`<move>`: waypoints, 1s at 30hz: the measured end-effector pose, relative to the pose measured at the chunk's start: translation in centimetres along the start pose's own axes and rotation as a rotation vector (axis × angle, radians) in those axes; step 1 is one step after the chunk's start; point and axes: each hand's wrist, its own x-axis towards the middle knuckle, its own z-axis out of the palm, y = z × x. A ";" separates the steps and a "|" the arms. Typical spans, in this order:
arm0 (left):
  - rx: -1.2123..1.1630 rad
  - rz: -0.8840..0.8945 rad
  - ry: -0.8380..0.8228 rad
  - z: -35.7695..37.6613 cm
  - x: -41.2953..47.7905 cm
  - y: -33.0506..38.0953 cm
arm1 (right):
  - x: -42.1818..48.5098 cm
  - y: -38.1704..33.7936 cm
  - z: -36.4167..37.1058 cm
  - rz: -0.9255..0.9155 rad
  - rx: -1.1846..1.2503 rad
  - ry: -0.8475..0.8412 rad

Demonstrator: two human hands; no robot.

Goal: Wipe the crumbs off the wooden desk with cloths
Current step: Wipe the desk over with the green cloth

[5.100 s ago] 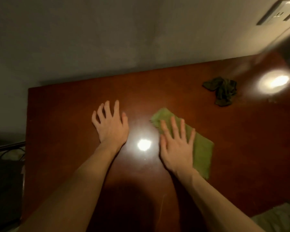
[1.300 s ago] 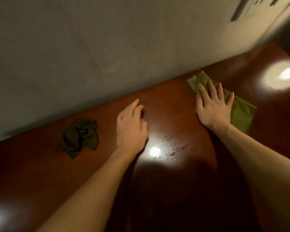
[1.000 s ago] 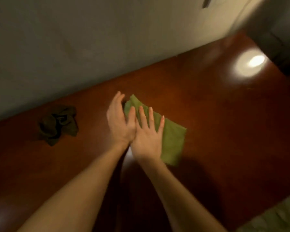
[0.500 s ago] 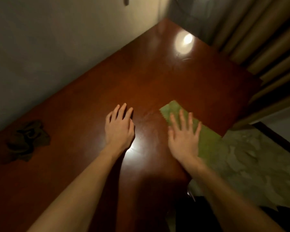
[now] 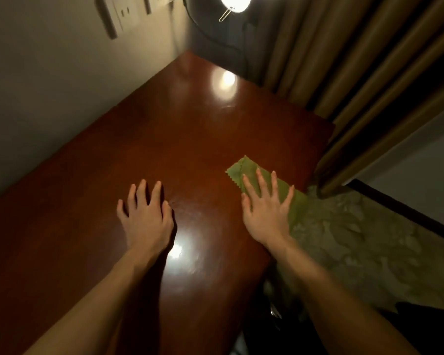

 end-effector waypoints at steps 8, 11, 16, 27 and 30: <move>0.023 0.034 -0.015 1.8 6.9 8.9 | 2.1 0.4 -0.4 0.048 0.060 0.019; 0.050 -0.067 -0.044 2.7 9.8 12.7 | 8.6 2.8 -1.5 0.200 0.091 0.032; 0.079 -0.145 0.040 4.8 12.1 14.5 | 20.2 8.6 -3.5 0.377 0.145 0.064; 0.038 -0.140 0.013 4.4 12.2 14.5 | 20.1 7.7 -3.3 0.067 0.057 0.024; 0.000 -0.133 0.007 4.0 12.2 14.5 | 11.3 1.8 -1.8 -0.124 0.027 0.034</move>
